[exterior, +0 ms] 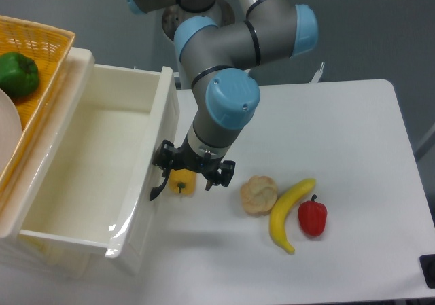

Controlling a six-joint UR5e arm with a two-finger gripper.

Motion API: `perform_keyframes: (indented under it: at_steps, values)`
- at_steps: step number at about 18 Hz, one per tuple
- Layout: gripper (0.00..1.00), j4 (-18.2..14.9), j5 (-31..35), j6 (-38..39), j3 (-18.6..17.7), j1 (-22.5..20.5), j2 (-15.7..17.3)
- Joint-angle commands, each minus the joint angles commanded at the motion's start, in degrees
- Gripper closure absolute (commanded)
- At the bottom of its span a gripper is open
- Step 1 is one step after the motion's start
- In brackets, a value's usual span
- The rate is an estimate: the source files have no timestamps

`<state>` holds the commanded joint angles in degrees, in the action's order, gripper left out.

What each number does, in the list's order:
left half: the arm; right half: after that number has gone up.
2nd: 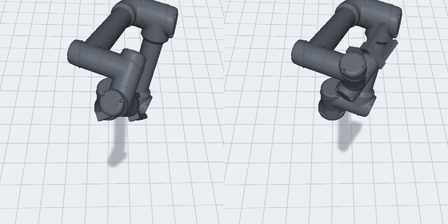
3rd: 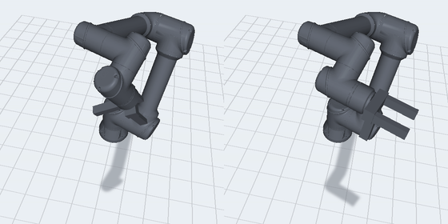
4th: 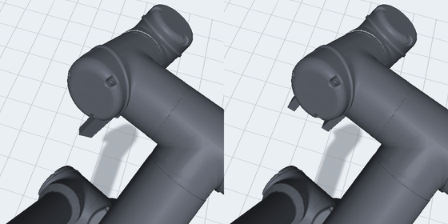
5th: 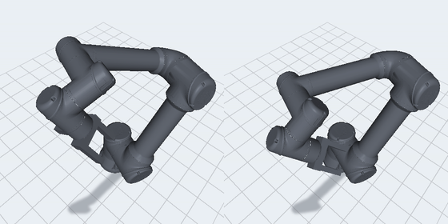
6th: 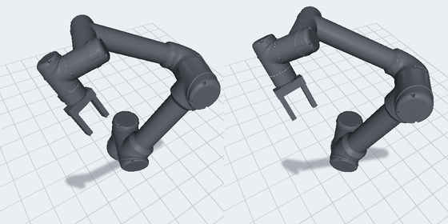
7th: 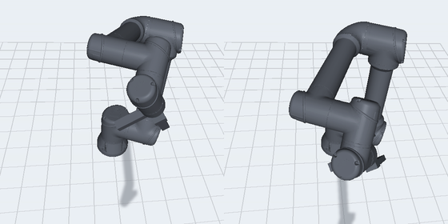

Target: Slide the top white drawer open

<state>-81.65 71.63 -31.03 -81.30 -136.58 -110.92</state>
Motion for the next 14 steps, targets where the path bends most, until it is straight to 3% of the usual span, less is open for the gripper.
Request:
perform_keyframes:
  at_steps: [6, 14]
  values:
    - [0.0, -0.1, -0.3, -0.5, 0.0, -0.7, 0.0]
    - [0.0, -0.2, -5.8, -0.5, 0.0, -2.9, 0.3]
